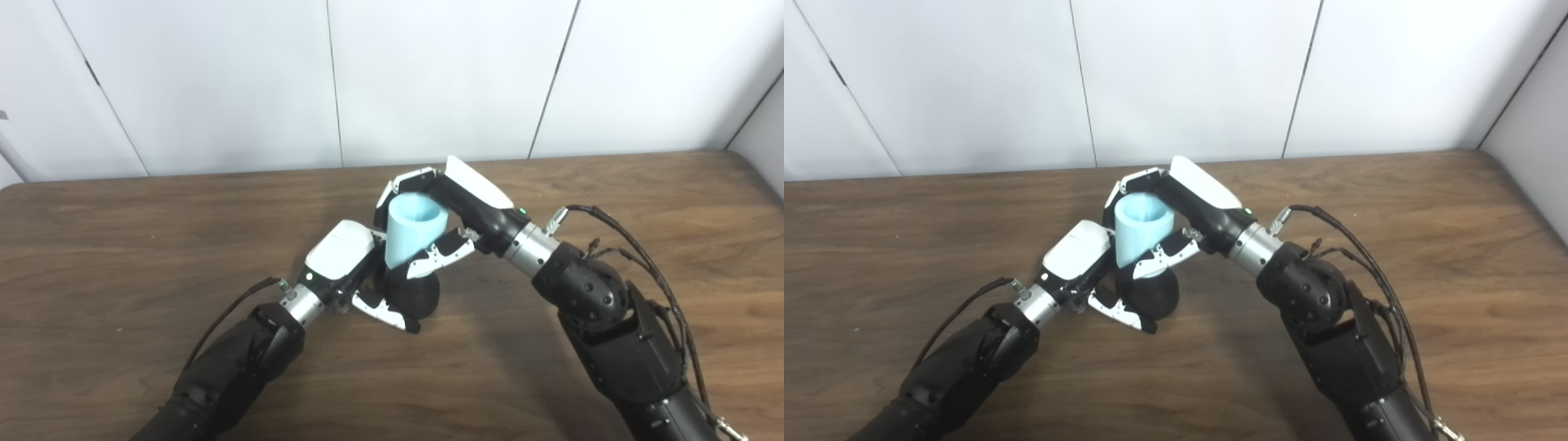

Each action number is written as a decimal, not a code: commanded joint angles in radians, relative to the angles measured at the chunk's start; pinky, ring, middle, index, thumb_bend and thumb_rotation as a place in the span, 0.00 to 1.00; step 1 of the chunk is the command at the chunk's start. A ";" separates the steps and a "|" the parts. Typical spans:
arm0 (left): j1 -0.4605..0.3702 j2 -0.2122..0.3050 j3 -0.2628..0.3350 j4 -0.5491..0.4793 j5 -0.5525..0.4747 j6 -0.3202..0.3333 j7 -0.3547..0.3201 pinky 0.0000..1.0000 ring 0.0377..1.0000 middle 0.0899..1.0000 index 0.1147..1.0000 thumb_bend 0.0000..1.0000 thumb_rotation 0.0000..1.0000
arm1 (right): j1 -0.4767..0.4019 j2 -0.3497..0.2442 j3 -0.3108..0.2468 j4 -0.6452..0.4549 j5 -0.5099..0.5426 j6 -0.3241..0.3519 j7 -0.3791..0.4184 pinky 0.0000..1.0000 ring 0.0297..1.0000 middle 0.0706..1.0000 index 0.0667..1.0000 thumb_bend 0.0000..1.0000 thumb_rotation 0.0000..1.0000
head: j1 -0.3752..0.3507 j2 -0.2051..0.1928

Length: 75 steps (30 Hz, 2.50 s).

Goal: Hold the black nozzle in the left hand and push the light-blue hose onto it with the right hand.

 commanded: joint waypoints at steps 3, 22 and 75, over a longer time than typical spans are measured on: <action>0.107 0.010 -0.050 0.035 0.037 0.031 -0.110 0.30 0.34 0.36 0.45 0.52 0.00 | 0.017 -0.027 0.019 0.036 -0.044 0.004 -0.005 0.30 0.39 0.44 0.47 0.52 0.00 | -0.001 0.001; 0.106 0.016 -0.058 0.012 0.028 0.042 -0.140 0.30 0.35 0.36 0.46 0.52 0.00 | -0.007 -0.051 0.075 0.192 -0.076 -0.014 -0.100 0.32 0.38 0.45 0.47 0.52 0.00 | 0.002 0.011; 0.115 0.019 -0.061 -0.012 0.005 0.064 -0.174 0.31 0.37 0.37 0.46 0.52 0.00 | 0.017 -0.089 0.135 0.095 -0.169 0.003 -0.066 0.43 0.55 0.63 0.69 0.77 0.04 | 0.006 0.022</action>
